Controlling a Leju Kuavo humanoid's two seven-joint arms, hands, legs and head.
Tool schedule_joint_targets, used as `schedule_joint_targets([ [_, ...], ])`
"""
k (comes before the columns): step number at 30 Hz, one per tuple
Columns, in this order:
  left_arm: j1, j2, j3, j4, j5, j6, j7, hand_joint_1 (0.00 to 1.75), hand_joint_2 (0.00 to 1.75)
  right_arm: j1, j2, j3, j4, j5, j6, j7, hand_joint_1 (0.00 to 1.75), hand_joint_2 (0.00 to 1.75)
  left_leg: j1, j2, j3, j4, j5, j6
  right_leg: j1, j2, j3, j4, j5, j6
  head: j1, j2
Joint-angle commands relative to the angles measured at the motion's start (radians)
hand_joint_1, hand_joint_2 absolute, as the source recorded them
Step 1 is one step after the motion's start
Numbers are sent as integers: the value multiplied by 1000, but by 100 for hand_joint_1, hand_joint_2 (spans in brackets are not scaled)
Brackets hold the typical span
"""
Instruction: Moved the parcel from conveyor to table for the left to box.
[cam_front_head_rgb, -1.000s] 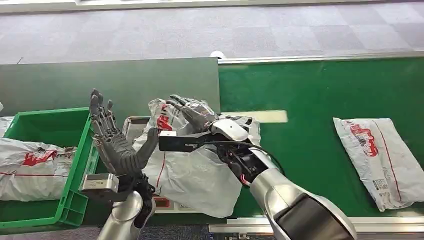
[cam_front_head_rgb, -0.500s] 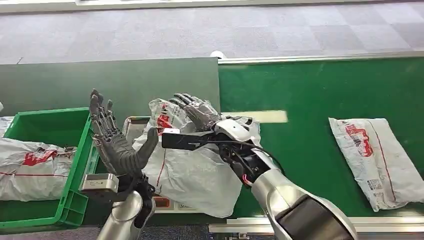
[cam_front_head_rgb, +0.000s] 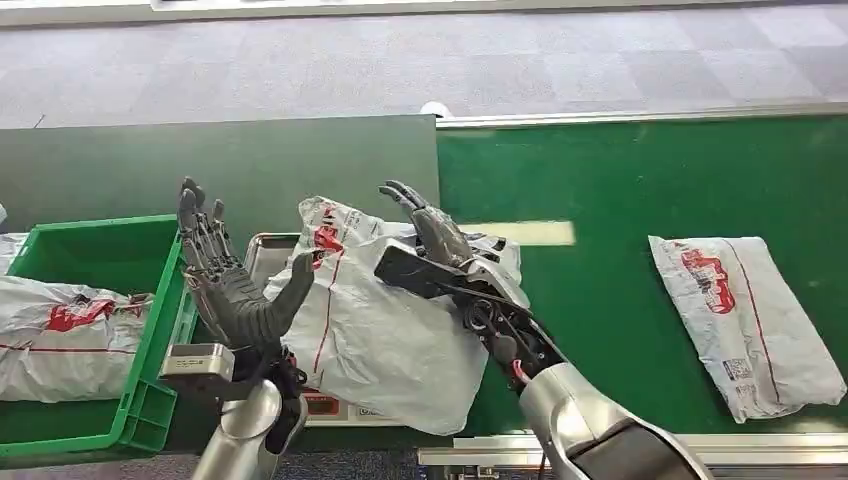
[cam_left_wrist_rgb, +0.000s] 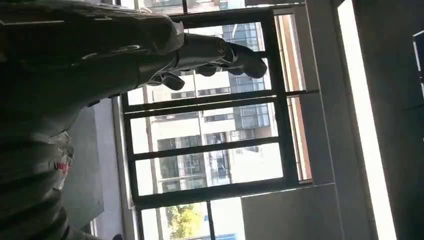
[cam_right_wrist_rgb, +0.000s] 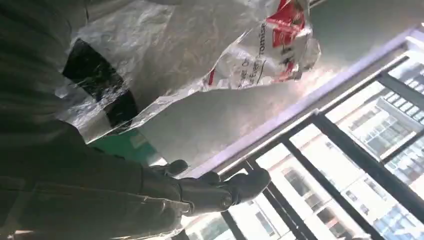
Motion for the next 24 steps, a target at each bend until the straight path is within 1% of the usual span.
schedule_joint_targets([
  [1,-18,6,15,65,-1,-20,-3,0,175,24,-47,-264,-84,-165,27,-85,0,175,0,-3,0,0,0,0,0,-2,1,0,0,0,0,0],
  [5,-15,5,13,66,-3,-20,-3,0,175,26,-53,-271,-94,-175,36,-87,0,175,1,0,1,0,0,0,1,0,2,-1,0,-1,0,0],
  [8,-13,5,8,70,-3,-24,-3,0,175,37,-62,-282,-118,-197,62,-93,0,175,2,-3,1,0,0,0,2,-2,3,-2,0,-1,0,0],
  [10,-10,3,-4,75,-3,-38,-3,0,175,55,-80,-281,-147,-203,75,-91,0,175,2,-3,2,0,0,0,2,-2,4,-2,0,-1,0,0],
  [15,1,2,-8,66,-6,-31,-3,0,175,67,-85,-289,-163,-228,98,-94,0,175,2,-3,1,0,0,0,2,-2,4,-2,0,-1,0,0],
  [21,10,7,-6,61,-6,-27,-3,0,175,85,-74,-336,-205,-331,140,-118,0,175,2,-1,1,0,-1,0,2,0,3,-2,0,-1,0,0],
  [22,7,8,-5,67,-8,-24,-3,0,175,85,-71,-354,-200,-373,168,-115,0,175,1,-1,1,0,0,0,1,0,2,-1,0,-1,0,0],
  [24,6,8,-2,71,-9,-21,-3,0,175,76,-62,-392,-175,-465,270,-76,0,175,1,-1,1,0,0,0,1,0,2,-1,0,-1,0,0],
])
